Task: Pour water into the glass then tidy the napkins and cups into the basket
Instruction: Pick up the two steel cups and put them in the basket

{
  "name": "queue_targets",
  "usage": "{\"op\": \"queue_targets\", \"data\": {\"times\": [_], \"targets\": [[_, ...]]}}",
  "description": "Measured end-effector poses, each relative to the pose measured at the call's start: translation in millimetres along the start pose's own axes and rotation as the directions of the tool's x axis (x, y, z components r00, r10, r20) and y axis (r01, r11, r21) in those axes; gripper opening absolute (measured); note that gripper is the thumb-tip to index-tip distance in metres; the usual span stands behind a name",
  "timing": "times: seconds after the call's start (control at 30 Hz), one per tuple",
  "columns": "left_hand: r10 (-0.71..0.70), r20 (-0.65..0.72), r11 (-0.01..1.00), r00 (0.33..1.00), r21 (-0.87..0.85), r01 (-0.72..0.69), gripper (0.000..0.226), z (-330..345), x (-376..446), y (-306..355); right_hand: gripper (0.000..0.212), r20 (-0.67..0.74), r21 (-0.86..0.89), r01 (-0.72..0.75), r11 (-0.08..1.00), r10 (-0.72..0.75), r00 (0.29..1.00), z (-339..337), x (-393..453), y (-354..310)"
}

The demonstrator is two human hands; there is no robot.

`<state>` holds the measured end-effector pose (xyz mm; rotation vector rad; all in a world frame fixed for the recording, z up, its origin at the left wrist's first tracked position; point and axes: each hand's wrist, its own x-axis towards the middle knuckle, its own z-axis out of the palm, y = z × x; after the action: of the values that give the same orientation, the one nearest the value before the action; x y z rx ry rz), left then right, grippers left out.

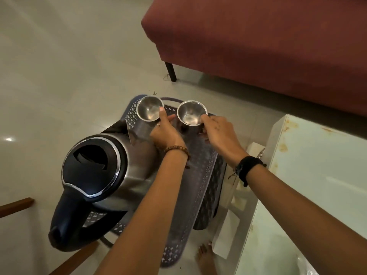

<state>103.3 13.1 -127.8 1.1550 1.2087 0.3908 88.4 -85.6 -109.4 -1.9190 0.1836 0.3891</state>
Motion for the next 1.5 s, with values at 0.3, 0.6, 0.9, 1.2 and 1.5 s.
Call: {"op": "queue_targets", "data": {"times": [0.3,0.6,0.9,1.2,1.5], "targets": [[0.020,-0.041,0.982,0.999,0.188,-0.012,0.032,-6,11,-6,0.031,0.116,-0.463,0.064,0.884,-0.012,0.993,13,13,7],[-0.133,0.083,0.975,0.988,0.192,0.115,0.026,-16,14,-12,0.028,0.119,-0.544,0.011,0.839,0.064,0.991,14,15,2],[-0.161,0.122,0.962,0.979,0.242,0.128,0.067,-22,-2,-11,0.027,0.005,-0.539,0.063,0.840,-0.072,0.997,17,3,6],[0.364,0.634,0.718,0.682,0.275,-0.640,0.038,-71,-188,-77,0.011,-0.219,-0.307,0.245,0.919,-0.319,0.922,-84,-121,70],[-0.189,0.982,0.202,0.022,0.061,-0.977,0.055,-114,-344,-250,0.020,-0.445,-0.043,-0.249,0.967,0.205,0.872,-270,-298,236]]}}
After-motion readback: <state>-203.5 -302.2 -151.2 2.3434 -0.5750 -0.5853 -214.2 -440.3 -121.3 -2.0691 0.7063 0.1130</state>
